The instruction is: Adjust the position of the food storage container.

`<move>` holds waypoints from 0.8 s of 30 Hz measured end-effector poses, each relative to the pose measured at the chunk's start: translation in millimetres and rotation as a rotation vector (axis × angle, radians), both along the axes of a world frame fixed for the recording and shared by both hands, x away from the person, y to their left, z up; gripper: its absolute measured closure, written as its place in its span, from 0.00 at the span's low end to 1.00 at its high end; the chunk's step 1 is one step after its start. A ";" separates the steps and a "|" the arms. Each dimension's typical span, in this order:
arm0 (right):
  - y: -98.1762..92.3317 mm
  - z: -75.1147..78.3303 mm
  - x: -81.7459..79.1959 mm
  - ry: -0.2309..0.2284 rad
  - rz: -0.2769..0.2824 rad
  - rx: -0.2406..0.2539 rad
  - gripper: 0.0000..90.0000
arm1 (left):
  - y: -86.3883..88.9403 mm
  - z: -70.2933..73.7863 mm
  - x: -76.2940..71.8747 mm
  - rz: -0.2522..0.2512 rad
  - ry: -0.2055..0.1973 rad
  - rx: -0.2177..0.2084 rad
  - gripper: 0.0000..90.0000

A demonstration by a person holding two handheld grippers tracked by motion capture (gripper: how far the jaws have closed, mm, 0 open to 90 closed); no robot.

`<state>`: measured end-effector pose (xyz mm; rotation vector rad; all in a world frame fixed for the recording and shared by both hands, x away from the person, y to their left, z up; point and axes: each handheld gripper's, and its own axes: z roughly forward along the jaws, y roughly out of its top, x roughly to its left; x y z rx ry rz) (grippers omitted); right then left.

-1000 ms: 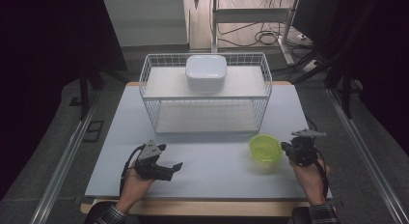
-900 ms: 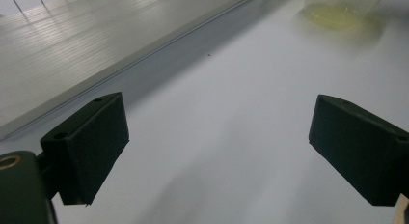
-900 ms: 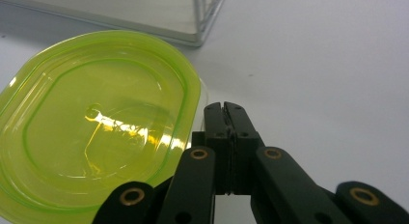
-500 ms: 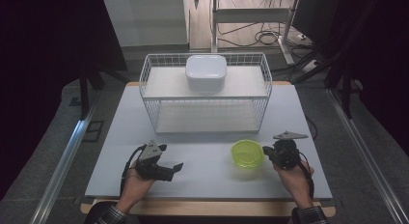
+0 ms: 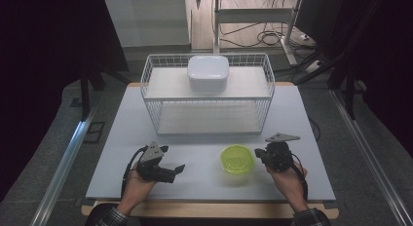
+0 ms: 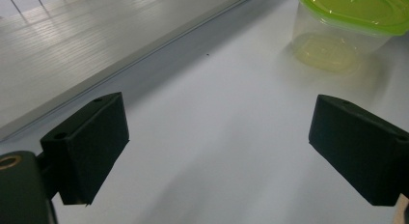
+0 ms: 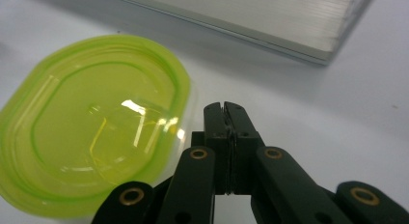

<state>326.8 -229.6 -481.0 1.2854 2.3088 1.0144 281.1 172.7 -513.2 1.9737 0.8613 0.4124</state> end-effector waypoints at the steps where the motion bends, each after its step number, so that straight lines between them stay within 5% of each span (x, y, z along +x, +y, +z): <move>1: -2.7 -0.9 -1.3 0.006 0.000 -0.005 0.99 | 0.2 0.0 -0.1 0.001 0.000 0.000 0.08; 8: -7.6 -16.1 -18.0 0.114 0.016 0.024 0.98 | -0.7 0.1 -1.0 0.004 0.002 0.002 0.08; 13: 1.3 -17.5 -26.2 0.123 0.026 0.025 0.98 | -0.4 0.2 -2.8 0.006 0.003 -0.001 0.08; 24: 24.4 -23.3 -16.6 0.155 0.052 0.037 0.97 | 7.0 -2.3 -8.7 0.022 0.019 -0.006 0.08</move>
